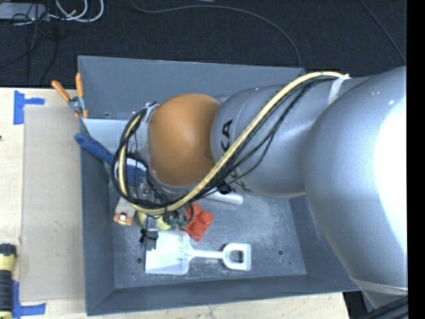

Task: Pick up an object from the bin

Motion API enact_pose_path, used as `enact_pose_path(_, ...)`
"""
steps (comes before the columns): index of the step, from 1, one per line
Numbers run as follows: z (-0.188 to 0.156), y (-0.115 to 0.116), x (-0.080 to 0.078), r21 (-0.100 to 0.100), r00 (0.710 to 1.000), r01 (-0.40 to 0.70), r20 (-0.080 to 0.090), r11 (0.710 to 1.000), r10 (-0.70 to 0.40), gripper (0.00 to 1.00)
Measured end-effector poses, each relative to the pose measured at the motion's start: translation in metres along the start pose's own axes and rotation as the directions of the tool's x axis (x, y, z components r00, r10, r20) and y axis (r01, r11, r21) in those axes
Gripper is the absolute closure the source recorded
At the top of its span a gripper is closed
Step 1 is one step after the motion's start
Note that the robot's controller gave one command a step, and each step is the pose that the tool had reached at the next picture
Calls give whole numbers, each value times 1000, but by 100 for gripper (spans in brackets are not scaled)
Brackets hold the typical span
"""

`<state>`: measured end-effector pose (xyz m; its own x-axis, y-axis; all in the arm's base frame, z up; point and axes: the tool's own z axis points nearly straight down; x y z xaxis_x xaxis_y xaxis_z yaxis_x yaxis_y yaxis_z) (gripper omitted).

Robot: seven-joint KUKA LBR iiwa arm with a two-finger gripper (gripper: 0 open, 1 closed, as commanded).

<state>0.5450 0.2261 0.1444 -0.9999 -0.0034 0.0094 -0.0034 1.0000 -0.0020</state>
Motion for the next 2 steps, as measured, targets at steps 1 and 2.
enact_pose_path(1, -5, -1, -2, -2, 1000, -5, 7, 1000, 5, 0)
enact_pose_path(2, 48, -38, -21, -1, 995, 102, 5, 995, -102, 0)
